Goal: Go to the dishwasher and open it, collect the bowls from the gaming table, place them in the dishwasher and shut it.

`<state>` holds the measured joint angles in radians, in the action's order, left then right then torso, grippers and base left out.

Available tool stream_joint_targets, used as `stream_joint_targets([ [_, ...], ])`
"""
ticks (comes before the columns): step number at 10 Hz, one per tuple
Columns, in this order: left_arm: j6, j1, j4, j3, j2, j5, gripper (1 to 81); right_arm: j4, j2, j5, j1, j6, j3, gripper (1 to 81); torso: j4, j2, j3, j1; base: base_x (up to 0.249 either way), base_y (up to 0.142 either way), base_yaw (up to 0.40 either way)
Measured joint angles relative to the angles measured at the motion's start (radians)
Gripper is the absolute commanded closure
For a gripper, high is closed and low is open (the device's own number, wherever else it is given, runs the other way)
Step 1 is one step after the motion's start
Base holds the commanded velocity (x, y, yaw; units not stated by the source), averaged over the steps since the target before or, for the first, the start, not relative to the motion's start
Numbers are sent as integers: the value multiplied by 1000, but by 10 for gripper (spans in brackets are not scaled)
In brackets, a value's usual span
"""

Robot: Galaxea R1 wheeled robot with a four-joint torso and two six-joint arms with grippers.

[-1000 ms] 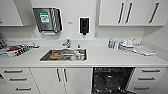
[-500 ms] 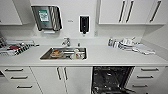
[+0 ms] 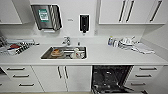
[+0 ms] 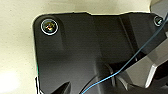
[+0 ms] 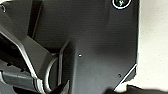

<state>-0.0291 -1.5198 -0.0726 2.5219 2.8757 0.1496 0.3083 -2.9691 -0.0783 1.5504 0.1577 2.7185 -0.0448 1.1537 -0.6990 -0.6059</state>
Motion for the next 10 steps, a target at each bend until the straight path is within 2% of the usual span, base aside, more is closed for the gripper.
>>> stream_joint_targets([
  [8, -1, -11, -1, 4, 9, -3, 10, 0, -3, 3, 12, 0, 0, 10, 0, -294, 239, 191, 0, 0, 0],
  [10, -1, -16, -1, 27, 22, -4, 10, 0, -11, 4, 13, 0, 1, 10, 0, -365, 287, 239, 0, 0, 0],
])
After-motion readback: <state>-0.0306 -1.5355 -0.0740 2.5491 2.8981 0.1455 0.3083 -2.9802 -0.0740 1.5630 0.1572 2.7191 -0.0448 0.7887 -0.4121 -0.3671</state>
